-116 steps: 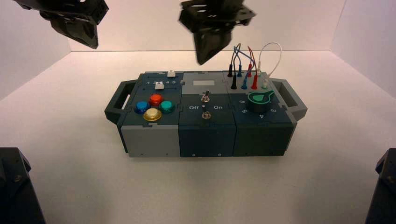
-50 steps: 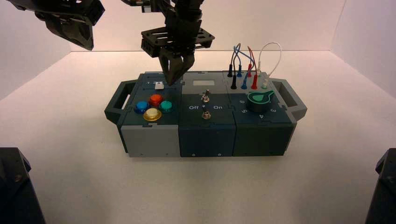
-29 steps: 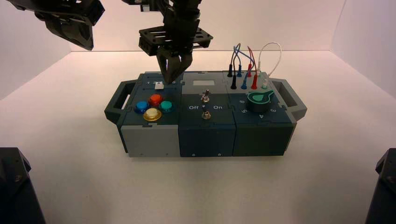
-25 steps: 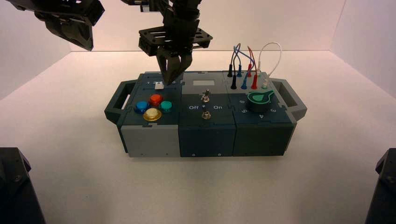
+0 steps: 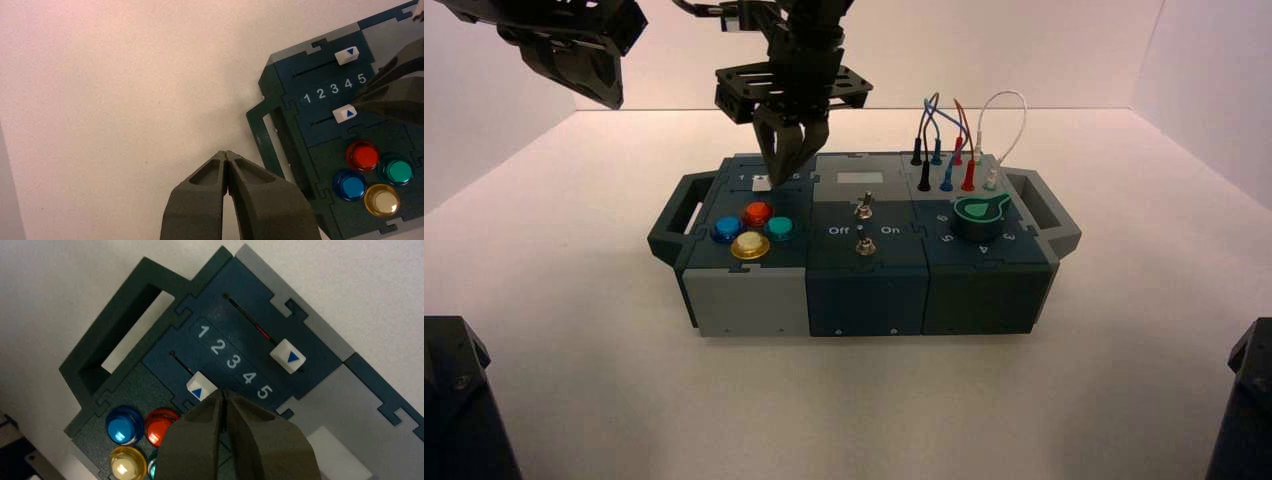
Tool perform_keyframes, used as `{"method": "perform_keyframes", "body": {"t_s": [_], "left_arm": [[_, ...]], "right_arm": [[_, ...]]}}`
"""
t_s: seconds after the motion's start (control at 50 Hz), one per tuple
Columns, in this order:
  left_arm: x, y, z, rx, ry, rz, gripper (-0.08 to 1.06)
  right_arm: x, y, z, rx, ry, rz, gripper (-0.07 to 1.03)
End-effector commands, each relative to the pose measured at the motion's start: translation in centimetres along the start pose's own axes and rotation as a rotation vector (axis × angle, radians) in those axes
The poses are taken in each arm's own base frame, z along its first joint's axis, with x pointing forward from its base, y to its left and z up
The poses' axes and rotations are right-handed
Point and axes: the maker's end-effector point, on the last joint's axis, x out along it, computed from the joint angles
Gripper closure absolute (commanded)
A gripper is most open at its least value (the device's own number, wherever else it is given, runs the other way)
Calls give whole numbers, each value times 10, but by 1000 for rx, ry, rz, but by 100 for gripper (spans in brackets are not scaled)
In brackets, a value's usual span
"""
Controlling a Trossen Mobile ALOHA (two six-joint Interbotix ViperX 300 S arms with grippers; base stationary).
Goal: Move the bottom slider to position 1.
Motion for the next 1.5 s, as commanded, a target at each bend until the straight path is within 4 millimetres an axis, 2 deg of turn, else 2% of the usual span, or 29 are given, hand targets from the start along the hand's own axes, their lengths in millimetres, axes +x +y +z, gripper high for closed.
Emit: {"method": "perform_keyframes", "body": {"t_s": [0.02,1.04,1.5], "left_arm": [[-7,2,15,-3,-43,4,101],[-7,2,14,-3,-33,5,101],[-7,3,12,-1,-26,6,101]], "right_arm": [[-14,8,18,-4,-54,14,98],[-8,18,16,57,-32,65,98],[-6,28,23,36,-31,74,98]]}}
